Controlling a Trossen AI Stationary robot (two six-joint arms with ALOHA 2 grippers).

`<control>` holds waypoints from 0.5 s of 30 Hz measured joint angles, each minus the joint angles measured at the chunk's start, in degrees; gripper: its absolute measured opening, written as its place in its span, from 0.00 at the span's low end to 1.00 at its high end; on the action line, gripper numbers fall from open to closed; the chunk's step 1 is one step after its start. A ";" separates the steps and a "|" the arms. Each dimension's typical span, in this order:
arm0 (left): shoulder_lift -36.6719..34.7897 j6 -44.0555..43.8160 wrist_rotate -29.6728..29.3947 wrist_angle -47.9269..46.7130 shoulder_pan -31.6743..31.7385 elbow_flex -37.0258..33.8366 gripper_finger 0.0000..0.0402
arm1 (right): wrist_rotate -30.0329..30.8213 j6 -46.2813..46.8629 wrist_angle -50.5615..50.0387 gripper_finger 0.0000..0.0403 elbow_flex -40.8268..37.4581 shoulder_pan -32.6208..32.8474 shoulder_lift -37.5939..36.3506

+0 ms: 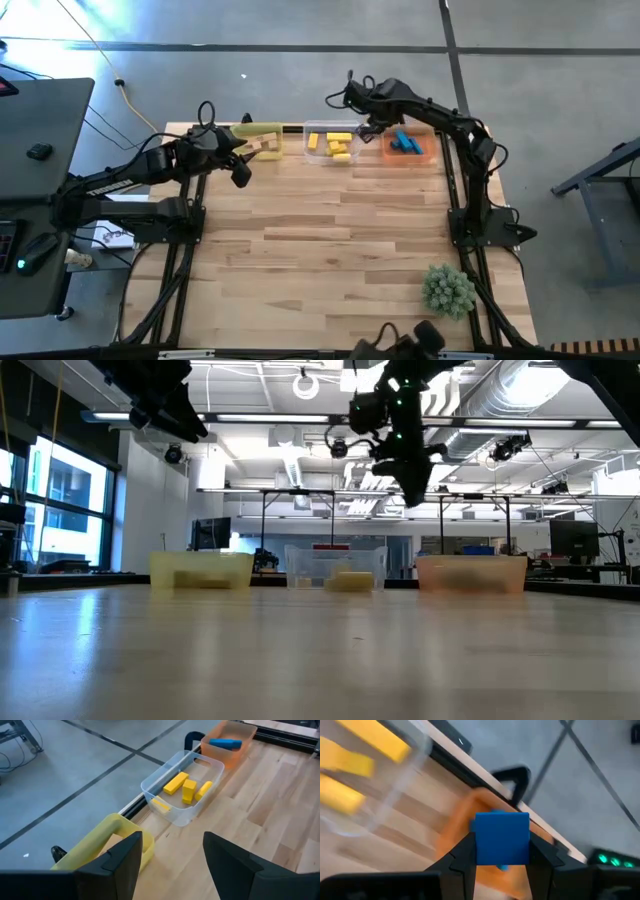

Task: Sort & place blocks by color
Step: Put the blue block into the orange bin

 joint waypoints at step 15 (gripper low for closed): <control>0.02 -1.14 -0.08 -0.01 0.01 0.00 0.50 | -6.45 -11.33 -1.15 0.26 -9.73 -8.27 -1.98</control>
